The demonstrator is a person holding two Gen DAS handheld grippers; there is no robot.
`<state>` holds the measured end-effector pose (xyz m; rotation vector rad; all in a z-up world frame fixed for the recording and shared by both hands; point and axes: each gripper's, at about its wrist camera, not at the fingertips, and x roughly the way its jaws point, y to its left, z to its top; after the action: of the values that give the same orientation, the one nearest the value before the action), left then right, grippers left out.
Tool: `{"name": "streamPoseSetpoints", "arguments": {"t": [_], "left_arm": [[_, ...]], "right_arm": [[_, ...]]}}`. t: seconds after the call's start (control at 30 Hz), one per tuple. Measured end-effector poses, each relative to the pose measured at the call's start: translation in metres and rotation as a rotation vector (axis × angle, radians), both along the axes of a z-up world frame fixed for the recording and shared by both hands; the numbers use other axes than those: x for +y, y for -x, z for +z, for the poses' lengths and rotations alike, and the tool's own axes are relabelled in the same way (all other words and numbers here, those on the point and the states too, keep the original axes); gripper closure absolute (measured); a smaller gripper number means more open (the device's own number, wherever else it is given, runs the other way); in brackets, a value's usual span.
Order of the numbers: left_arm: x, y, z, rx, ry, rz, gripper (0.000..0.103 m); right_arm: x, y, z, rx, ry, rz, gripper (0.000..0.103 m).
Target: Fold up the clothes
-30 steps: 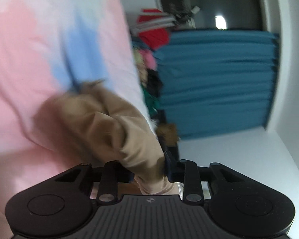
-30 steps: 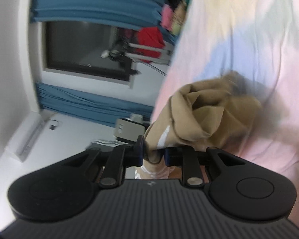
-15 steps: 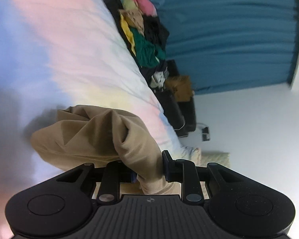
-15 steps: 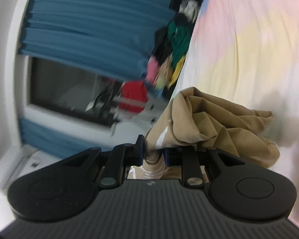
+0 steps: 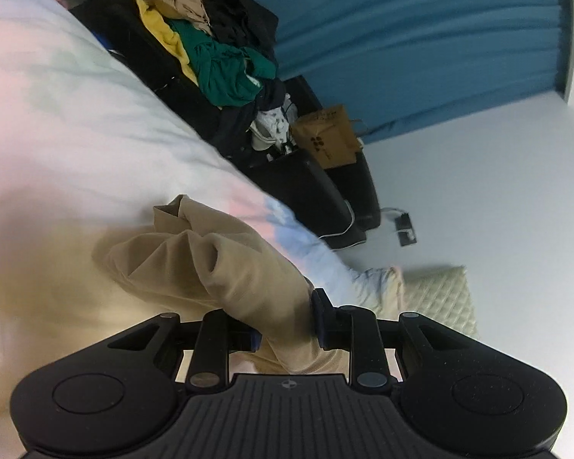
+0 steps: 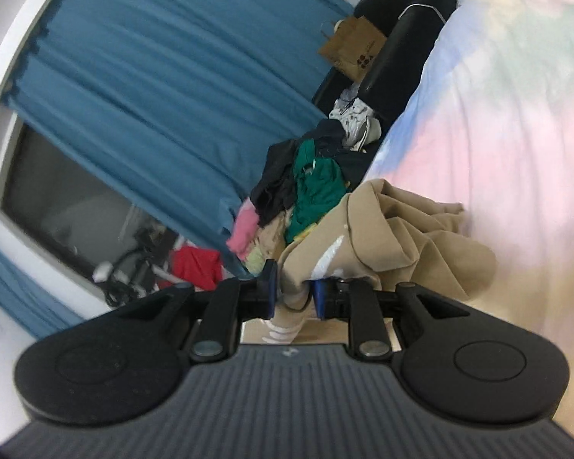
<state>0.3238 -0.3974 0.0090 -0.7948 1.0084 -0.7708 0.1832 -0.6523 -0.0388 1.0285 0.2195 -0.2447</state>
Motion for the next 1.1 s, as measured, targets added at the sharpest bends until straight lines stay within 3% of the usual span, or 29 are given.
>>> {"name": "streamPoseSetpoints", "arguments": {"t": [0.13,0.27,0.43,0.53,0.63,0.73,0.87,1.03,1.07,1.1], "left_arm": [[0.02,0.0,-0.057,0.014,-0.059,-0.037,0.075],[0.045,0.015,-0.107,0.039,-0.102,-0.064,0.073],[0.072,0.041,-0.131,-0.053,-0.219,-0.055,0.073],[0.08,0.052,-0.13,-0.112,-0.291,-0.079,0.07],[0.089,0.07,-0.109,-0.181,-0.388,-0.088,0.066],[0.092,0.091,-0.074,-0.269,-0.445,-0.117,0.053],[0.099,0.127,-0.012,-0.387,-0.465,-0.13,0.047],[0.111,0.178,0.06,-0.549,-0.481,-0.103,0.021],[0.114,0.189,0.073,-0.577,-0.482,-0.095,0.018],[0.117,0.199,0.085,-0.605,-0.481,-0.085,0.013]], "right_arm": [[0.016,0.01,-0.056,0.063,0.0,0.038,0.081],[0.043,0.047,-0.093,0.103,-0.075,0.044,0.081],[0.069,0.092,-0.128,0.193,-0.138,0.007,0.081],[0.073,0.101,-0.142,0.259,-0.185,0.01,0.08],[0.073,0.109,-0.131,0.306,-0.233,0.005,0.079],[0.085,0.127,-0.094,0.319,-0.165,0.006,0.079],[0.108,0.144,-0.032,0.304,-0.062,0.03,0.079],[0.144,0.184,0.038,0.243,0.095,0.037,0.078],[0.152,0.193,0.05,0.232,0.131,0.038,0.069],[0.159,0.202,0.062,0.219,0.162,0.038,0.051]]}}
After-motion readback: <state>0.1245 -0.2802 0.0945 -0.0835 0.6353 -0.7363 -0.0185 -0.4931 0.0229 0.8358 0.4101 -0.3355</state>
